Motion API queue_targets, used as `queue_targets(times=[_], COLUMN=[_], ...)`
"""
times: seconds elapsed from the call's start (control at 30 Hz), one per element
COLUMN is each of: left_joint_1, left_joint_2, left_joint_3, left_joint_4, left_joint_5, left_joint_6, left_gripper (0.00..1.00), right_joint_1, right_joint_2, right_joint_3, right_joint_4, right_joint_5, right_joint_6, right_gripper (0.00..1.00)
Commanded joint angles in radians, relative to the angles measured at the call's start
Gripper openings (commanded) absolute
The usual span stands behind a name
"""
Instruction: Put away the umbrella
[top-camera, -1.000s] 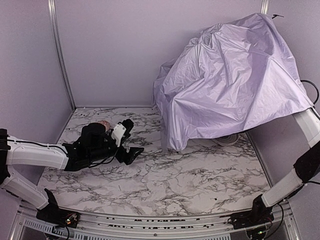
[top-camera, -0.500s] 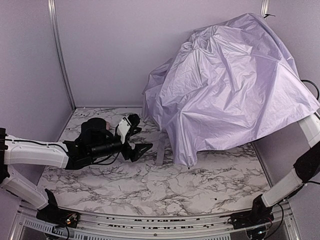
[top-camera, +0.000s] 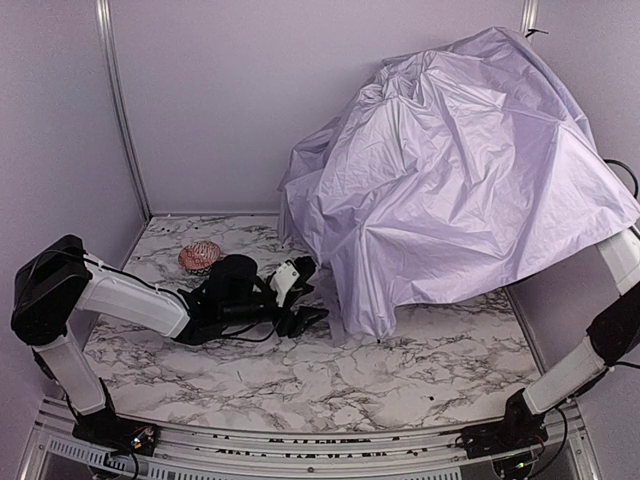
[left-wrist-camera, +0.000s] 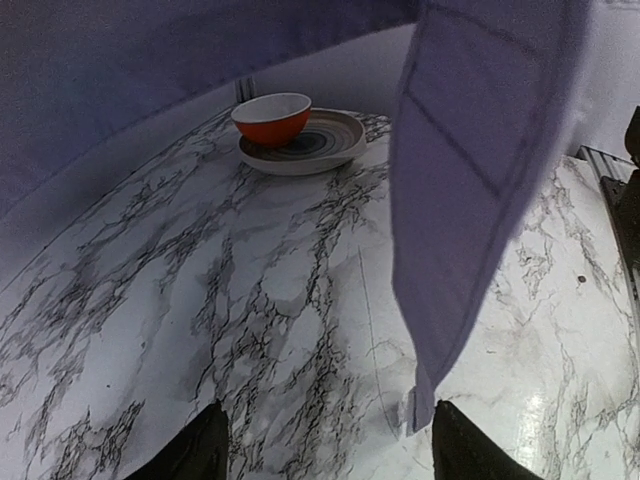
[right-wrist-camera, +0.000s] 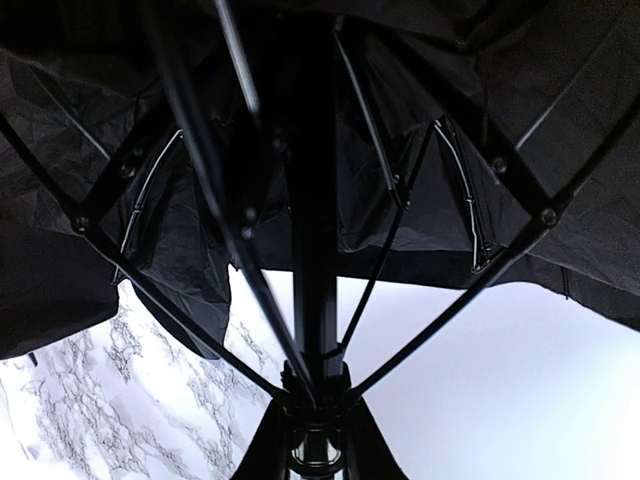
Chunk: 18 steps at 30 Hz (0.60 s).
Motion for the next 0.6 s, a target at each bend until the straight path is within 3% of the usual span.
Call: queue_targets(times=[0.0, 0.2, 0.27, 0.37, 0.57], left_joint_1=[-0.008, -0.024, -0.026, -0.025, -0.016], left_joint_2=[0.02, 0.056, 0.07, 0.066, -0.087], left_joint_3=[0.026, 0.014, 0.015, -0.005, -0.15], left_joint_4=[0.131, 0.201, 0.211, 0.212, 0.163], left_joint_5=[0.109, 0.145, 0.13, 0.081, -0.09], left_joint_6=[-0.052, -0.071, -0.079, -0.066, 0.073], left_gripper=[0.68, 0.69, 0.55, 0.01, 0.0], right_joint_1=[0.004, 0.005, 0.004, 0.003, 0.003], right_joint_2=[-0.009, 0.003, 0.006, 0.004, -0.001], right_joint_3=[0.054, 0.052, 0.054, 0.084, 0.118], right_joint_4=[0.051, 0.057, 0.052, 0.04, -0.048], right_joint_5=[-0.002, 0.003, 0.003, 0.016, 0.221], right_joint_6=[0.016, 0.016, 0.014, 0.006, -0.091], right_gripper=[0.0, 0.0, 0.0, 0.0, 0.0])
